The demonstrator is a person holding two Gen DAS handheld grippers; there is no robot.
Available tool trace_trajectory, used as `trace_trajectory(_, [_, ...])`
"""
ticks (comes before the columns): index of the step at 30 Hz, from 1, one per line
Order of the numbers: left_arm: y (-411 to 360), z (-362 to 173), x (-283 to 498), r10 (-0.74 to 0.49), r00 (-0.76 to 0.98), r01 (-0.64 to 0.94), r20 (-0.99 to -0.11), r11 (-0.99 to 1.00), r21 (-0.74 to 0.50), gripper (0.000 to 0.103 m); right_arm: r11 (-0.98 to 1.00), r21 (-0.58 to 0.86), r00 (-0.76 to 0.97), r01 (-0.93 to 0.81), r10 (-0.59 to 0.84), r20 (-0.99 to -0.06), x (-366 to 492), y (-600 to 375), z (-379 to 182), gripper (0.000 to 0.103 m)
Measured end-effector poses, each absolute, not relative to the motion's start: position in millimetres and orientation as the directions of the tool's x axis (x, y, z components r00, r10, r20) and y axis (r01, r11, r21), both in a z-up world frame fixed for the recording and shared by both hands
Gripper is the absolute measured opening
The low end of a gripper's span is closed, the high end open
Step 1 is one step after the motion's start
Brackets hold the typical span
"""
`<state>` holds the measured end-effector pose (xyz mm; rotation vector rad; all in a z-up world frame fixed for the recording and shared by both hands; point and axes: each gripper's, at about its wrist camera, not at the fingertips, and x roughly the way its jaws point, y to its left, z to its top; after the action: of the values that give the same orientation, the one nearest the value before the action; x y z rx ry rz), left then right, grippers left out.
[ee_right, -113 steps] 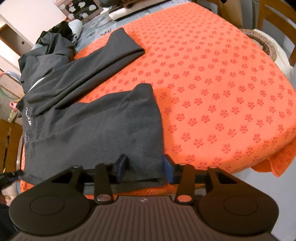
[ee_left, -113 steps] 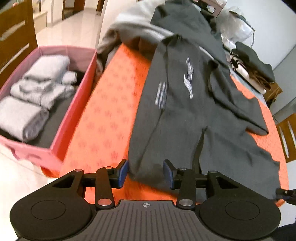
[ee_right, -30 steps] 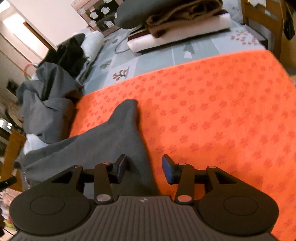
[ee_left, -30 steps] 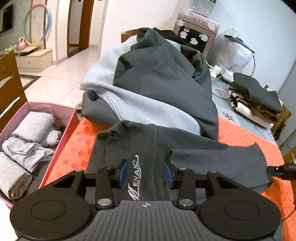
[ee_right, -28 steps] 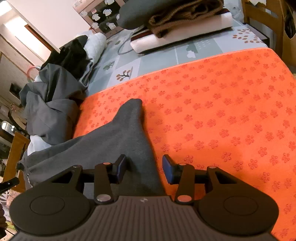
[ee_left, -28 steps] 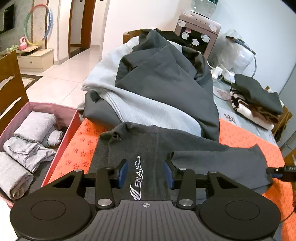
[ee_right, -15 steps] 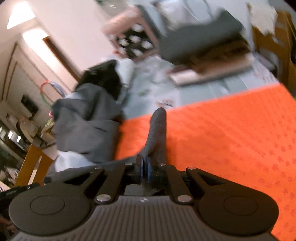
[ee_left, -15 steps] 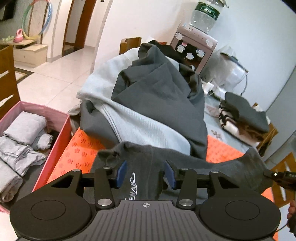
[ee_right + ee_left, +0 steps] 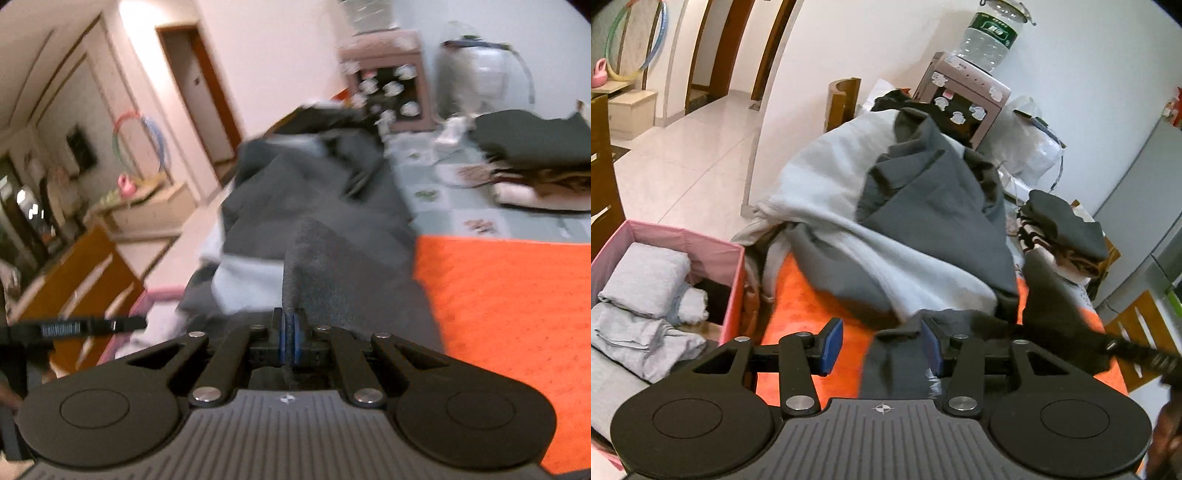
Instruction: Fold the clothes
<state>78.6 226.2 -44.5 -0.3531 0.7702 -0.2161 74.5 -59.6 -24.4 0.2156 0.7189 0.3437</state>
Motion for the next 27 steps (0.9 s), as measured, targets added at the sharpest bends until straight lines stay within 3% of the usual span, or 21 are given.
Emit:
trace_trajectory(11, [249.7,-48.8,71.1,-0.333,0.672,0.104,-0.661,0.927,-0.362,0.054,0.938,0.179,0.611,-0.297,0.331,-0.719,82.0,37.0,-96.2,0.006])
trace_trajectory(16, [241.8,-53.8,65.4,-0.354,0.647,0.153,-0.675,0.928,-0.34,0.059,0.92,0.264,0.609,-0.289,0.389,-0.691,77.6,21.5,-94.2,0.023])
trace_trajectory(18, [238.4,-60.3,64.5,-0.366,0.626,0.162,-0.689,0.925,-0.344,0.061,0.914,0.283,0.623,-0.29,0.404,-0.669,66.3,8.4,-81.0,0.04])
trace_trajectory(21, [234.5,-73.8,61.4,-0.373,0.599,0.156,-0.709,0.922,-0.353,0.063,0.917,0.291,0.651,-0.272,0.398,-0.646,41.4,-20.2,-58.8,0.055])
trace_trajectory(27, [228.8,-108.1,54.4,-0.369,0.523,0.098,-0.769,0.922,-0.376,0.066,0.975,0.205,0.686,-0.088,0.208,-0.697,-14.0,-111.3,-46.4,0.06])
